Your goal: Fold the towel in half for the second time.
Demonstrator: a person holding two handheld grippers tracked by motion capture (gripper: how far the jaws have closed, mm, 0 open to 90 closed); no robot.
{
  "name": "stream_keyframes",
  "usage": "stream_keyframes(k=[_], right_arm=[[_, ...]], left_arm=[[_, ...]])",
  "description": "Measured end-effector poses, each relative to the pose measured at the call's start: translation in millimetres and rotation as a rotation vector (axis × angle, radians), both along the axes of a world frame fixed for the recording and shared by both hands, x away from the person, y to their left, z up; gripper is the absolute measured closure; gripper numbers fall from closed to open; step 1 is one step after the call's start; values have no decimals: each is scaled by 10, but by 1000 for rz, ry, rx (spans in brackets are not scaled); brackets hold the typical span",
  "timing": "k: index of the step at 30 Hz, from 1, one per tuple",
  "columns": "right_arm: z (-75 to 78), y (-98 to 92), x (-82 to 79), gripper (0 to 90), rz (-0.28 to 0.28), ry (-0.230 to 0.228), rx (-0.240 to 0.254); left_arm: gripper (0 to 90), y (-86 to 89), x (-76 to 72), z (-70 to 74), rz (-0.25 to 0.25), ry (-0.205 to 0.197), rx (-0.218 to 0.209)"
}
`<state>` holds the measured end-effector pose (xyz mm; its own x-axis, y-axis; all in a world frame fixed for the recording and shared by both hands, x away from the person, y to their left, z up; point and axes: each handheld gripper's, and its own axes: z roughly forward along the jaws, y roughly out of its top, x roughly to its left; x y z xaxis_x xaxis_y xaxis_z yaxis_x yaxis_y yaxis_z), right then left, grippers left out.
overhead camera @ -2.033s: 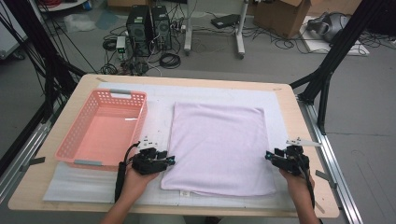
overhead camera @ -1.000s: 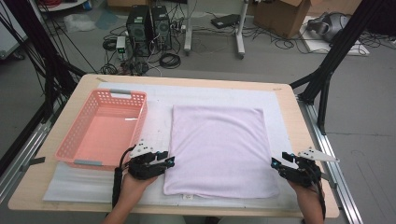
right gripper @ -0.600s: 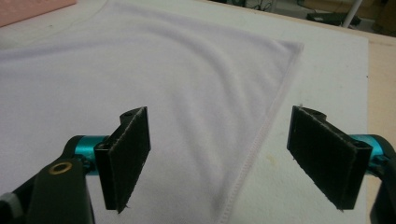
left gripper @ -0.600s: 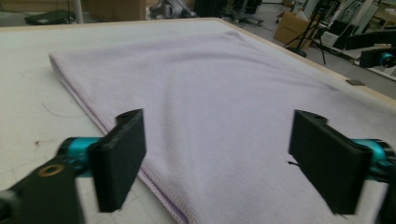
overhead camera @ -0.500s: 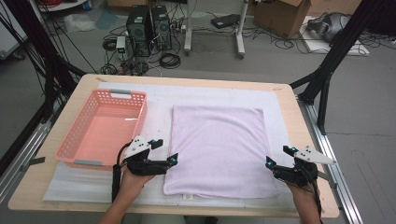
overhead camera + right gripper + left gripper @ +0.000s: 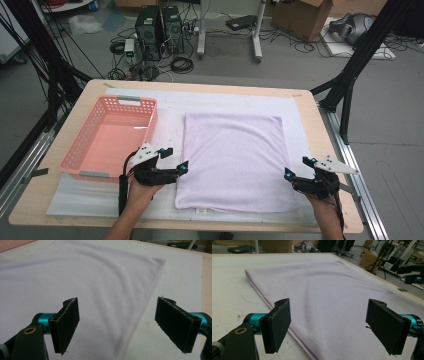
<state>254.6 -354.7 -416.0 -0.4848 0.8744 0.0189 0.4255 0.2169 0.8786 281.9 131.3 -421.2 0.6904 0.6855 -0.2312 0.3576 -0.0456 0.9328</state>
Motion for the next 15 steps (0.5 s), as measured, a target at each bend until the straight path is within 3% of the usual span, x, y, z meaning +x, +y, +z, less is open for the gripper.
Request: stream_keyframes(k=[7, 9, 15], right_arm=[[-23, -7, 49, 187, -3, 25, 9], [-27, -7, 65, 187, 0, 33, 5], [-15, -19, 100, 187, -1, 39, 20]], left_arm=[[205, 4, 99, 46, -13, 33, -23], [202, 0, 141, 73, -12, 28, -18], [191, -86, 263, 131, 6, 1, -56]])
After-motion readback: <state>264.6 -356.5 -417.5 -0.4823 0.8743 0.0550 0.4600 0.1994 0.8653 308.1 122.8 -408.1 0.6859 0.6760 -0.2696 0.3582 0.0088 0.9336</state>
